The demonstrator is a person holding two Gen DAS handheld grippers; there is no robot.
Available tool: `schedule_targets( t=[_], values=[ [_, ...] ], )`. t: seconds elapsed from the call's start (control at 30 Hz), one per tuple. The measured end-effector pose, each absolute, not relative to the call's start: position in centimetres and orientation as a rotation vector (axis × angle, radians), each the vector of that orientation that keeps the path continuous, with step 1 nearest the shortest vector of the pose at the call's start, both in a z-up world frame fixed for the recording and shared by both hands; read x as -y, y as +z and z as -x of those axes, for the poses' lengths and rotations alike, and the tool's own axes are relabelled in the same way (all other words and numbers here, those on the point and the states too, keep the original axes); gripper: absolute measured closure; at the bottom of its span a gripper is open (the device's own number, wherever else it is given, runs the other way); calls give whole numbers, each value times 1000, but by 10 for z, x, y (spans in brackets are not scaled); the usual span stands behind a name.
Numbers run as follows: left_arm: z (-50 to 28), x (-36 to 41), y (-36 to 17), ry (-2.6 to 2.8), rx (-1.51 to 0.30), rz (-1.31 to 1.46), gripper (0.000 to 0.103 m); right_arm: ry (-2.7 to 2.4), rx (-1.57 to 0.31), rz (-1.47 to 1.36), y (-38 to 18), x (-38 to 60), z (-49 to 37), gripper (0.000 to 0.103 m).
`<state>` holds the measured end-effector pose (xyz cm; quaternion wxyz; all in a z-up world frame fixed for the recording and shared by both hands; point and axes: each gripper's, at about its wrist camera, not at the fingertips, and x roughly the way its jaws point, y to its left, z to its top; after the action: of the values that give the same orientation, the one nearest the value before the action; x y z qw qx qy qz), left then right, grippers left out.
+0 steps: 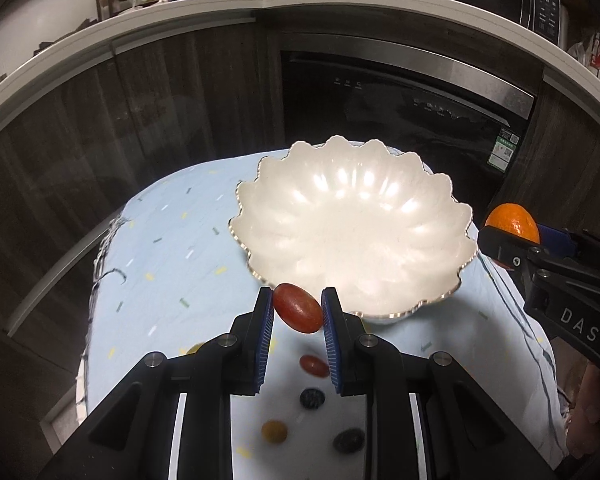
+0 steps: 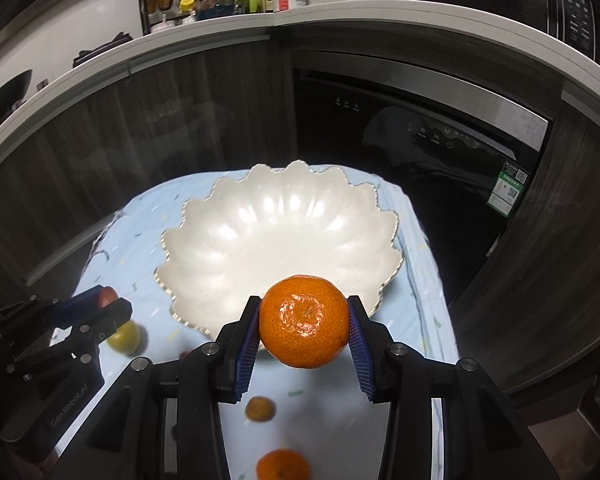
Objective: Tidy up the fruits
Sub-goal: 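Carry the mandarin with the right tool while the left tool carries the date over the bowl, then open the right tool to drop the mandarin while the left tool releases the date into the bowl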
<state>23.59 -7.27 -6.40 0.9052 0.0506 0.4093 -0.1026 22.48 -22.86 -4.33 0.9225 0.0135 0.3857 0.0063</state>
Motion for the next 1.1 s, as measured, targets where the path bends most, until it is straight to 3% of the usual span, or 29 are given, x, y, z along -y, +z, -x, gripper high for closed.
schedule_targets(
  t=[1.1],
  values=[
    [-333,104,-118,-229,-938,-122,78,-27,-864,-74,-87,259,-307,60]
  ],
)
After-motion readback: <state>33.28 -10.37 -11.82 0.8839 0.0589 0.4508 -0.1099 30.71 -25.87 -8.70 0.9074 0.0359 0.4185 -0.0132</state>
